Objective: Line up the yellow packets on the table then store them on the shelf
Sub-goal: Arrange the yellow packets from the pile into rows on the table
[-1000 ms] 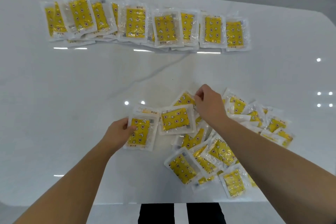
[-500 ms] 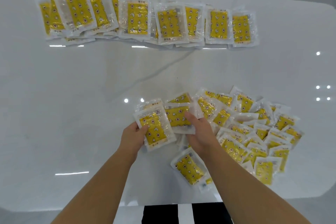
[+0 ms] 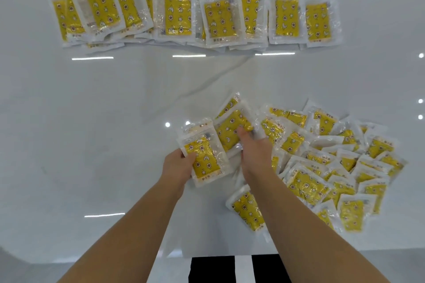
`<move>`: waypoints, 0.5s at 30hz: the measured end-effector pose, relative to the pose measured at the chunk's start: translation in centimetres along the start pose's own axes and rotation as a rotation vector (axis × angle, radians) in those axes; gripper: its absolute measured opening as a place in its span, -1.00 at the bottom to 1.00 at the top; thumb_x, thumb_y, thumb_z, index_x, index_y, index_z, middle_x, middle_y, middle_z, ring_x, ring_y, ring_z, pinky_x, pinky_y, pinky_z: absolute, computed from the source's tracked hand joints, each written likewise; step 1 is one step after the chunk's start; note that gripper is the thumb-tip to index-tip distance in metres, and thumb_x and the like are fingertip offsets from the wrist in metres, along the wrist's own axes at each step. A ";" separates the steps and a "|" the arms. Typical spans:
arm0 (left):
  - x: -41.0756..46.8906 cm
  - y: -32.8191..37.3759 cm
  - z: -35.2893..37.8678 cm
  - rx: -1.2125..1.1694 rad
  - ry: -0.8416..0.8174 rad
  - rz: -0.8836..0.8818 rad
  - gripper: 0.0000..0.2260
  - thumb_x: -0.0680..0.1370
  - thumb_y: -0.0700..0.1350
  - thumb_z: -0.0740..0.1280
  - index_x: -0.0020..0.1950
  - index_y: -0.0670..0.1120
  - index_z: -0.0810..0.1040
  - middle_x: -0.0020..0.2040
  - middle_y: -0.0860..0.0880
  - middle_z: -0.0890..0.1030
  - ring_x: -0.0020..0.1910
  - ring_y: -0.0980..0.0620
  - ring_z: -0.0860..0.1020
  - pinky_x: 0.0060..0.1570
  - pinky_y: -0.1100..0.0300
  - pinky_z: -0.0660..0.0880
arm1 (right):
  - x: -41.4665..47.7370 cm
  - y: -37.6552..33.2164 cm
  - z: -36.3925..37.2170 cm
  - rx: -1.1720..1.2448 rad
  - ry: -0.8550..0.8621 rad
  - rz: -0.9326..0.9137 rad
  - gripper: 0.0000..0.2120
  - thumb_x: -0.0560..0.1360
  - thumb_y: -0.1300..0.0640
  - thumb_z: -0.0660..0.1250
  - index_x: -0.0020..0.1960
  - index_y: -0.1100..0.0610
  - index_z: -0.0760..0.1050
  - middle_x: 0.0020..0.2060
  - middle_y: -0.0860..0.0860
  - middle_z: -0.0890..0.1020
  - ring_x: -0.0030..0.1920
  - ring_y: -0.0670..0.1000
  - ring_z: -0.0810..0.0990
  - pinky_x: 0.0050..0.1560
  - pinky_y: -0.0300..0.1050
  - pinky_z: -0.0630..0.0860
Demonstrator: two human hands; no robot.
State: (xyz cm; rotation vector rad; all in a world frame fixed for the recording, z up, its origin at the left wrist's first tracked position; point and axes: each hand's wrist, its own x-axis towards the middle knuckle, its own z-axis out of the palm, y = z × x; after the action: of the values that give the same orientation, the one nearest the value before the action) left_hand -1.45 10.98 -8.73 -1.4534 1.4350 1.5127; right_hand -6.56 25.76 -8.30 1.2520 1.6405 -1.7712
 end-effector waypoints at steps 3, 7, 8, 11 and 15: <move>-0.7 0.4 -1.2 0.058 -0.031 0.047 -0.87 0.60 -0.22 0.27 0.01 -0.03 0.58 0.03 -0.07 0.65 0.03 -0.09 0.63 0.13 -0.13 0.54 | 0.8 -1.8 -0.9 -0.050 0.005 -0.074 -0.95 0.51 0.15 0.40 -0.03 0.06 0.61 -0.11 0.01 0.70 -0.03 0.06 0.67 0.14 0.12 0.58; -1.9 2.9 -1.1 -0.018 -0.103 0.140 -0.84 0.61 -0.22 0.26 0.09 -0.03 0.57 0.06 -0.08 0.67 0.02 -0.08 0.65 0.09 -0.10 0.57 | 2.0 -6.2 -4.0 -0.056 -0.113 -0.090 -0.81 0.56 0.14 0.34 0.15 0.13 0.56 0.05 0.10 0.68 0.07 0.12 0.67 0.17 0.19 0.54; -2.3 4.2 -0.5 -0.040 -0.133 0.173 -0.84 0.61 -0.23 0.25 0.12 -0.05 0.57 0.06 -0.08 0.67 0.01 -0.07 0.66 0.08 -0.09 0.57 | 2.4 -7.6 -4.7 -0.045 -0.145 -0.092 -0.81 0.58 0.16 0.31 0.18 0.12 0.55 0.07 0.09 0.68 0.09 0.11 0.66 0.18 0.18 0.54; -2.9 9.0 2.3 -0.015 -0.192 0.277 -0.82 0.60 -0.26 0.25 0.15 -0.11 0.58 0.05 -0.09 0.67 0.02 -0.09 0.65 0.11 -0.10 0.56 | 4.3 -12.5 -5.8 -0.002 -0.190 -0.092 -0.81 0.60 0.22 0.25 0.19 0.12 0.53 0.08 0.08 0.67 0.10 0.09 0.66 0.16 0.16 0.55; -2.7 16.7 8.3 0.038 -0.180 0.457 -0.83 0.58 -0.25 0.26 -0.02 0.00 0.58 0.00 -0.06 0.67 0.00 -0.07 0.65 0.05 0.01 0.58 | 8.6 -19.8 -5.8 -0.046 -0.147 -0.127 -0.87 0.57 0.26 0.29 0.10 0.13 0.51 0.10 0.11 0.64 0.12 0.11 0.63 0.18 0.18 0.54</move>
State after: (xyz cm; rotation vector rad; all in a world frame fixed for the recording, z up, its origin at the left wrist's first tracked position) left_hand -18.79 15.34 -2.77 -0.9742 1.7485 1.8198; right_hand -24.83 37.76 -3.58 0.9915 1.6984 -1.8412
